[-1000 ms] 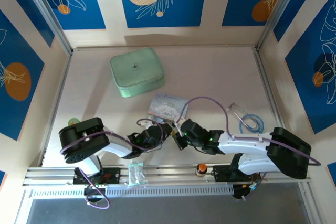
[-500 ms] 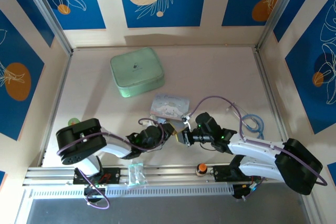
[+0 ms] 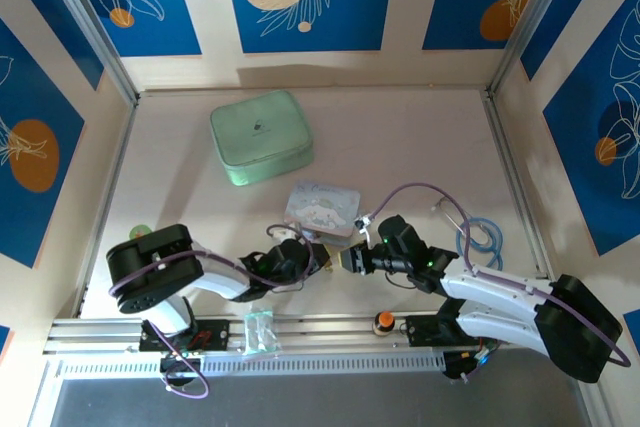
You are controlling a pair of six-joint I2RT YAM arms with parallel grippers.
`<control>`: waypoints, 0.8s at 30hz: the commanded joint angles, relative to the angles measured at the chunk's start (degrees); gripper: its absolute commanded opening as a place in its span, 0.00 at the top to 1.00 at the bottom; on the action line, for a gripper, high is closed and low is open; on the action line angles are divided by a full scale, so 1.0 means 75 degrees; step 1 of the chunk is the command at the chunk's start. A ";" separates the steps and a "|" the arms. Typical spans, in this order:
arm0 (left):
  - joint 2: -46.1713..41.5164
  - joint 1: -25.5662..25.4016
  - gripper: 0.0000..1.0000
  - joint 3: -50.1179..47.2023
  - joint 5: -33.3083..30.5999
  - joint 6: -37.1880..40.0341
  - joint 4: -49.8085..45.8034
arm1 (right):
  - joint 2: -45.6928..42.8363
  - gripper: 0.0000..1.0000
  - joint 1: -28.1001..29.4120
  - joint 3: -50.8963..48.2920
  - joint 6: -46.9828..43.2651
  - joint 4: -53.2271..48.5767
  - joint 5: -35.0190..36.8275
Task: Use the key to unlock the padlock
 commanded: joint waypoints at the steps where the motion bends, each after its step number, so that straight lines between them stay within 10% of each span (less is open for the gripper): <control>1: -0.0273 0.0145 0.85 0.0303 0.0525 0.1102 -0.2414 | -0.0058 0.64 -0.0010 0.0164 0.0160 -0.0456 0.0437; 6: -0.0607 0.0159 0.78 0.1311 -0.0047 0.2599 -0.5233 | -0.0064 0.64 -0.0007 0.0172 0.0295 -0.0675 0.0846; 24: -0.0176 -0.0338 0.78 0.2435 -0.0970 0.3575 -0.7138 | -0.0304 0.64 -0.0039 0.0022 0.0295 -0.0975 0.1042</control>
